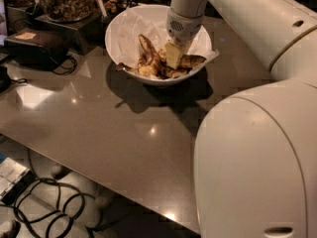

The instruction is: Pick banana from white bowl

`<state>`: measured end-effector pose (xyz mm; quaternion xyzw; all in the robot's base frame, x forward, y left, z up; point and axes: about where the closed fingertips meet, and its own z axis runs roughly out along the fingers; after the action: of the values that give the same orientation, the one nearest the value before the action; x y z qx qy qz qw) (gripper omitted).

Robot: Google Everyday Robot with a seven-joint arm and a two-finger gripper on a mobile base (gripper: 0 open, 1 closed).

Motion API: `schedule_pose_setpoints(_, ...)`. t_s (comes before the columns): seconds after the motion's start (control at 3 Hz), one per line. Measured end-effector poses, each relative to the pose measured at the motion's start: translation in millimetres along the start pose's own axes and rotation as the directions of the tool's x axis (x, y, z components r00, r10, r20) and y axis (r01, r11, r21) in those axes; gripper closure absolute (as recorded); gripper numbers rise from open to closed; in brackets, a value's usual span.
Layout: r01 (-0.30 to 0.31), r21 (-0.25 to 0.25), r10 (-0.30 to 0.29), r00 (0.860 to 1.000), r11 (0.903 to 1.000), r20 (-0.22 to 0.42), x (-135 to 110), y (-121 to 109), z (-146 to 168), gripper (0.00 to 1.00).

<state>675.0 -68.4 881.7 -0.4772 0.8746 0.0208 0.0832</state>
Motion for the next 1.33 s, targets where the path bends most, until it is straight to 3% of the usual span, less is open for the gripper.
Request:
schedule_pose_setpoints(0.67,0.045,-0.043,-0.039,0.991,0.9981,0.125,-6,8,-39,1.0)
schedule_pose_setpoints(1.0,0.072,-0.084,-0.05,0.969,0.9939,0.24,1,10,-50,1.0)
schedule_pose_setpoints(1.33,0.08,-0.075,-0.06,0.969,0.9939,0.24,-2,13,-51,1.0)
